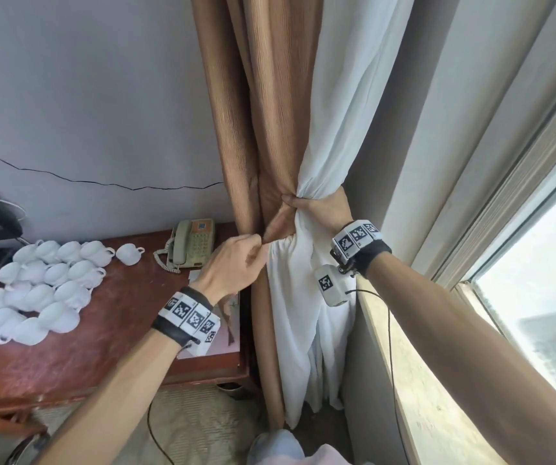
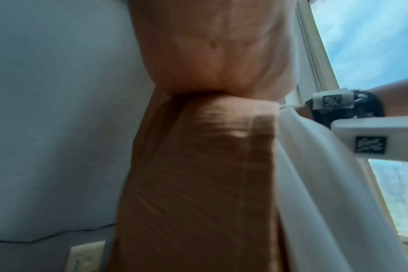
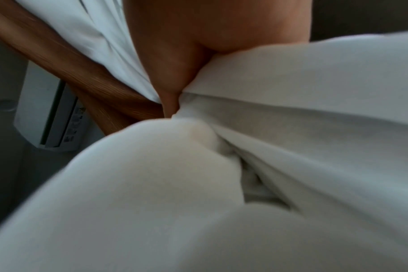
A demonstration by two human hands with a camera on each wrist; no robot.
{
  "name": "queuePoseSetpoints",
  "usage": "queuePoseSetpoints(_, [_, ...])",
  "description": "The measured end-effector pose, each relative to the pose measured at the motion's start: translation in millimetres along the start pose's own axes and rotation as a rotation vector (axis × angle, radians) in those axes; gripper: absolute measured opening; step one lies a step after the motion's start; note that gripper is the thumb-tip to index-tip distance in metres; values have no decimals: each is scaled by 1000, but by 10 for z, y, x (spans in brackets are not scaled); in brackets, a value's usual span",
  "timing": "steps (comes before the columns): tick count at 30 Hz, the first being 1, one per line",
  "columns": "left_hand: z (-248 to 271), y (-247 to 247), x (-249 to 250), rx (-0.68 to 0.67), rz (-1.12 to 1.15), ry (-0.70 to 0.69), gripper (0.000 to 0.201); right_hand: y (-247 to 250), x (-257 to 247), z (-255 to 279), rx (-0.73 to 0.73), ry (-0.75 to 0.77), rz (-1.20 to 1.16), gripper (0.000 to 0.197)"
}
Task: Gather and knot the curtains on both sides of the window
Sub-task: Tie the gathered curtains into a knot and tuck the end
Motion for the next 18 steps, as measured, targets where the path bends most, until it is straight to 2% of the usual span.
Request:
queuePoseSetpoints(3, [9,57,-24,-34,24,-77,30,-61,-1,12,4,10,3,68])
queuePoseSetpoints(5, [-2,69,-25,-26,-46,-80,35,-110,6,5,12,12,0,72])
queuePoseSetpoints(7, [-8,73,-61,11,-136,-25,42,-155,20,-21,14,13,-13,70])
queuePoseSetpoints(10, [-15,130,-130,81,-192,135,56,-204,47,-32,20,9,-33,71])
queuePoseSetpoints(13, [-91,180,-111,74,-256,239,69,-276,87,-41,23,-2,-43,76])
queuePoseSetpoints(15, [-151,185,-77,23,-264,231,75,-312,106,-44,26,-8,-52,72])
queuePoseSetpoints(18, [-155,171,-33,-87,-239,117,73,-314,104,-42,17,-18,-38,80])
Point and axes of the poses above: each hand's wrist, its own z-axis away from the middle knuckle, its own y-axis out of the back of the hand, x = y × z, the point moved 8 cm from there along -z, towards the middle knuckle, and after that the axes turned 6 degrees about -y, right-handed, at the moved point
